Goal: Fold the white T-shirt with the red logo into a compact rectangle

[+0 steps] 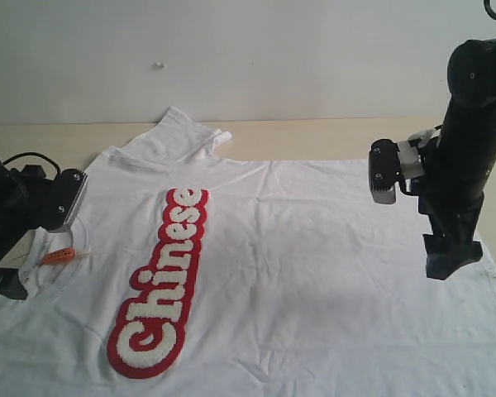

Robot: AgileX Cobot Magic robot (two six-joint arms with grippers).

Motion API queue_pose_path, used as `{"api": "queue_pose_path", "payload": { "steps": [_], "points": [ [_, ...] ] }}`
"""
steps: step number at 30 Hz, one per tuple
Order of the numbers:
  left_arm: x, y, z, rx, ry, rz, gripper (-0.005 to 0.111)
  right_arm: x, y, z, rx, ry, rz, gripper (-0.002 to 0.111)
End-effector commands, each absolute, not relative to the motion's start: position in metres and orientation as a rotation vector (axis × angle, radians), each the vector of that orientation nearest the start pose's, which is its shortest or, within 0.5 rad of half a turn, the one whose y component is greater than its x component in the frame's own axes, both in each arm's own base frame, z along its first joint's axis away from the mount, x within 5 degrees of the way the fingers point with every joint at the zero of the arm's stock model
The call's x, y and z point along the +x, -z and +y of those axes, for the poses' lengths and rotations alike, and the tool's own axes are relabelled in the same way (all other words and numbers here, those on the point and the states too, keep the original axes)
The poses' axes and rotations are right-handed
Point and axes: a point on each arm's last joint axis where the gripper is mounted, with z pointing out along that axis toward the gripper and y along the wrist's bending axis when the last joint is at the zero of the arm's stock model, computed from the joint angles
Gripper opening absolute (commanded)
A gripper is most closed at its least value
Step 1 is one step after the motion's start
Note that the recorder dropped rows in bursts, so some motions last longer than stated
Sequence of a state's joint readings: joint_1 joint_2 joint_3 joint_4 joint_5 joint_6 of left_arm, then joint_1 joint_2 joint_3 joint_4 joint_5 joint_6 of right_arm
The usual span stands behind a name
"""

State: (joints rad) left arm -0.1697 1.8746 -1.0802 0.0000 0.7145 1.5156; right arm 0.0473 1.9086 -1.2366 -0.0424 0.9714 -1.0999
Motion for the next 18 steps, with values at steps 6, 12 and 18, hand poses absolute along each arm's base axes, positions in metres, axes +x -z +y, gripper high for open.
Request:
{"api": "queue_pose_path", "payload": {
  "steps": [6,12,18],
  "points": [
    [0.338,-0.145,-0.063,-2.48,0.117,-2.199,0.105,0.349,-0.176,0.024,-1.89,-0.116,2.432,0.105],
    [0.339,-0.145,-0.063,-2.49,0.119,-2.205,0.105,0.345,-0.167,-0.001,-2.041,-0.228,2.406,0.105],
    [0.341,-0.145,-0.067,-2.522,0.103,-2.234,0.105,0.351,-0.171,-0.038,-1.856,-0.368,2.514,0.105]
  ]
}}
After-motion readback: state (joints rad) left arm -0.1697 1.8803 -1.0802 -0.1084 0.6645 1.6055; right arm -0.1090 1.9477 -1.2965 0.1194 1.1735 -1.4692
